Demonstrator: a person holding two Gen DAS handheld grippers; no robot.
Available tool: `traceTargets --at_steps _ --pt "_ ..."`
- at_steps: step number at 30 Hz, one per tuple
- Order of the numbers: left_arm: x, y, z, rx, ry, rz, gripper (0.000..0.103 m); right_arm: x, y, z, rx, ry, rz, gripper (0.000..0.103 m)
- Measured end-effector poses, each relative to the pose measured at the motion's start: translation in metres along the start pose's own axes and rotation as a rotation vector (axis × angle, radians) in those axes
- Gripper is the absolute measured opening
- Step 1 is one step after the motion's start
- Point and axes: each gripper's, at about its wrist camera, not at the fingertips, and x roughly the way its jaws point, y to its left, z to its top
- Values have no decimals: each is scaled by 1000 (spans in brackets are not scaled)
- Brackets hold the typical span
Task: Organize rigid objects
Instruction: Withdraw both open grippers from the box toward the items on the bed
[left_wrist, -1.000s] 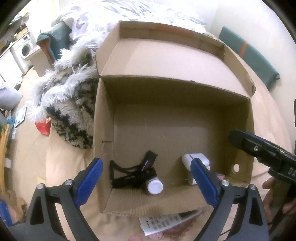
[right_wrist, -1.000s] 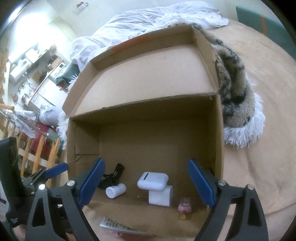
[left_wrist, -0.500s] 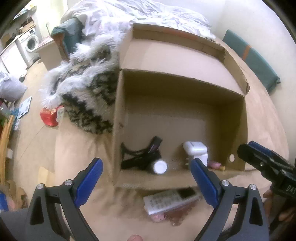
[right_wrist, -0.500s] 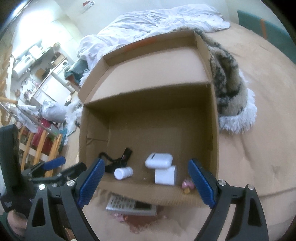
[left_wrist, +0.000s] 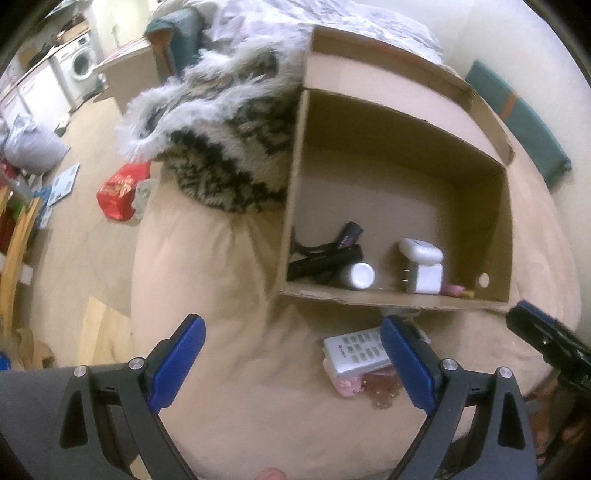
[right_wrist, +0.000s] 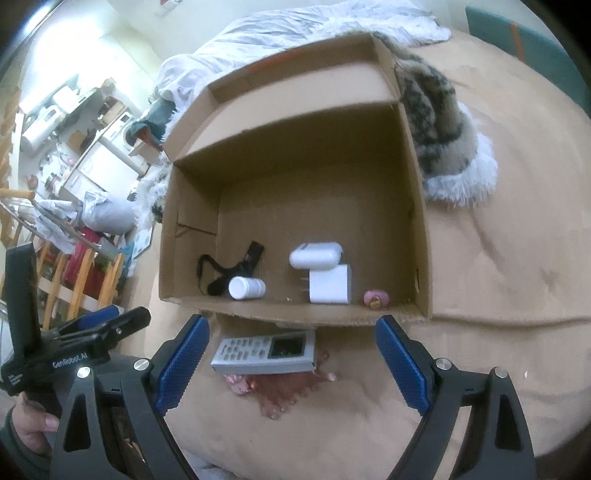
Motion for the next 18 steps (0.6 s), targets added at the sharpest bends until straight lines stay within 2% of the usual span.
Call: traceTargets --at_steps 4,9,13,18 --pt "6 11 0 -46 3 26 95 9 -10 1 45 27 10 97" --pt "17 19 1 -105 47 21 95 35 -19 1 113 104 44 97" --pt "24 18 2 -112 74 20 95 71 -13 -6 130 242 79 97" --pt "27 17 6 -131 98 -12 95 110 16 -13 18 377 51 97"
